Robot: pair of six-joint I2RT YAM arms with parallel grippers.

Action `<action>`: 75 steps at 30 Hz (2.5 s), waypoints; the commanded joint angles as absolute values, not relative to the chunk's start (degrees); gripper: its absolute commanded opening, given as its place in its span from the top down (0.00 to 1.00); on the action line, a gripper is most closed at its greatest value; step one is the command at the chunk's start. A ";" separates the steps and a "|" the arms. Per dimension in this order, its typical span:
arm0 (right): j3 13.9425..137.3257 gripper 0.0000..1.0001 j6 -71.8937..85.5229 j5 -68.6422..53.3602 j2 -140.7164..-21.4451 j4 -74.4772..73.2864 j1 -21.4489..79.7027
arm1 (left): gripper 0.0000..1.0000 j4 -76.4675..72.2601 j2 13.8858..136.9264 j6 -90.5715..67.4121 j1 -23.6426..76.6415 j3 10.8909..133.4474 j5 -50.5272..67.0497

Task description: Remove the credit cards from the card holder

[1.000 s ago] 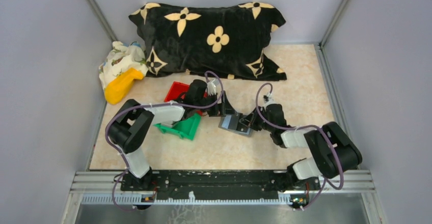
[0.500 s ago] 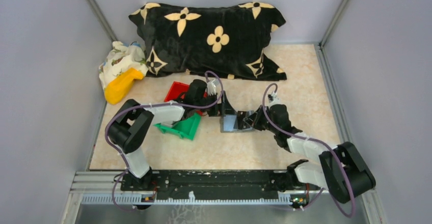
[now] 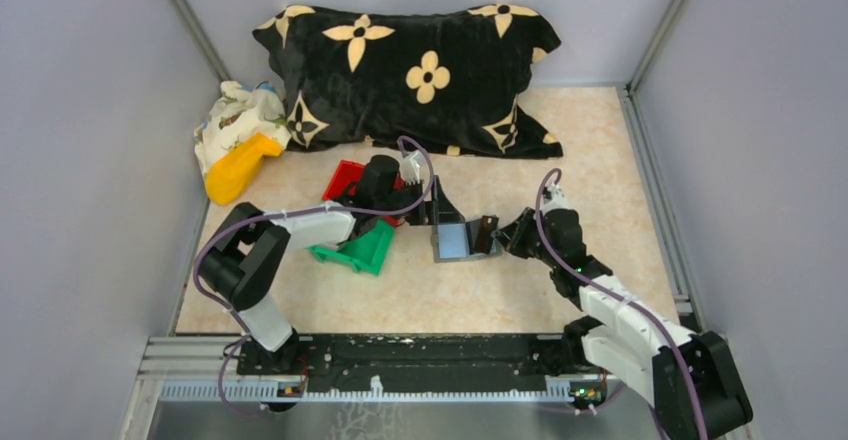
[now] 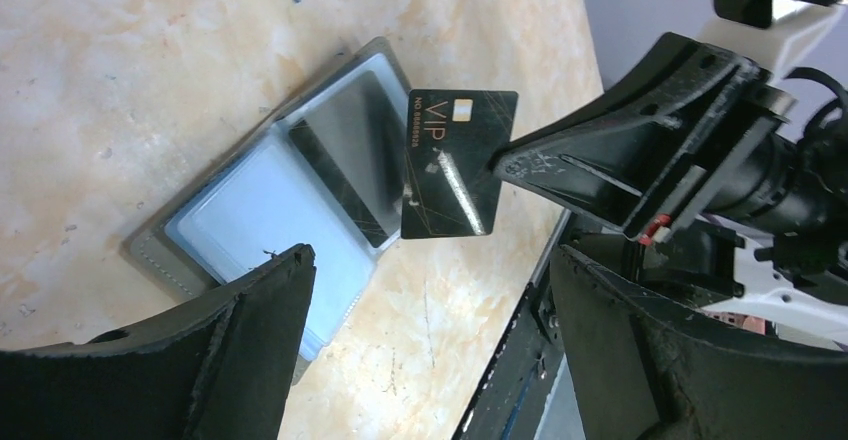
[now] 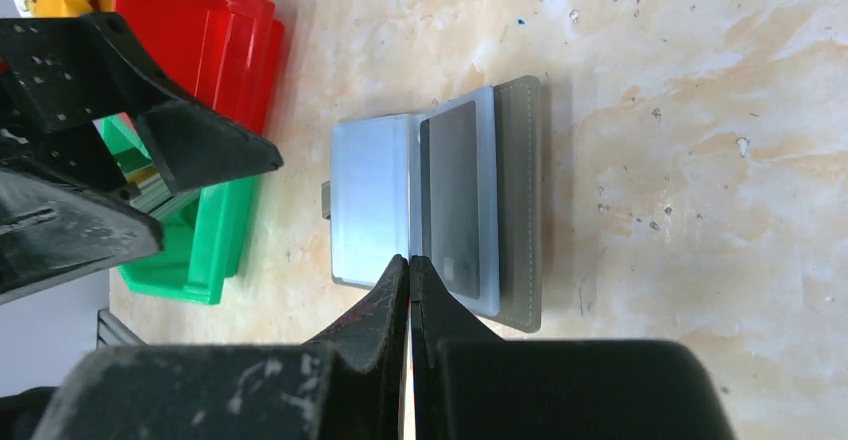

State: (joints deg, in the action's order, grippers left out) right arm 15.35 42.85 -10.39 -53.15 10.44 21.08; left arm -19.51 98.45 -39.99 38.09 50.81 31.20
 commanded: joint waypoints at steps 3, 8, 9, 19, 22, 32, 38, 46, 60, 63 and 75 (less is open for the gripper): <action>17.78 1.00 39.96 -12.38 -46.81 6.74 20.30 | 0.07 -27.58 94.02 -37.64 37.19 48.12 34.90; 18.15 1.00 39.98 -17.61 -43.53 8.36 20.30 | 0.07 -33.81 93.63 -37.61 37.18 46.19 39.01; 18.14 1.00 39.99 -19.75 -43.21 9.59 20.31 | 0.06 -35.25 93.42 -37.50 37.18 45.72 39.41; 18.94 1.00 34.77 -38.85 -42.27 14.09 20.30 | 0.04 -30.73 88.62 -27.95 37.11 49.13 39.47; 18.34 1.00 35.33 -45.22 -42.05 16.96 20.30 | 0.04 -32.50 88.59 -26.92 37.09 49.13 42.95; 17.62 1.00 37.98 -51.34 -39.54 20.98 20.35 | 0.21 -45.01 88.67 -30.50 37.31 45.76 57.88; 17.53 1.00 38.04 -50.82 -40.99 21.83 20.30 | 0.32 -41.99 88.95 -28.16 38.47 46.16 60.54; 18.73 1.00 37.96 -49.82 -42.48 22.00 20.30 | 0.47 -40.84 88.70 -26.66 40.51 43.90 61.69; 19.94 1.00 39.37 -50.71 -42.98 23.77 20.30 | 1.00 -40.38 88.13 -25.84 40.54 42.84 59.53; 19.85 1.00 39.44 -50.75 -42.99 23.95 20.30 | 1.00 -43.22 88.70 -28.29 40.52 42.56 58.83; 19.05 0.66 38.64 -50.76 -41.76 23.75 20.30 | 1.00 -65.60 93.67 -44.78 40.52 40.36 58.16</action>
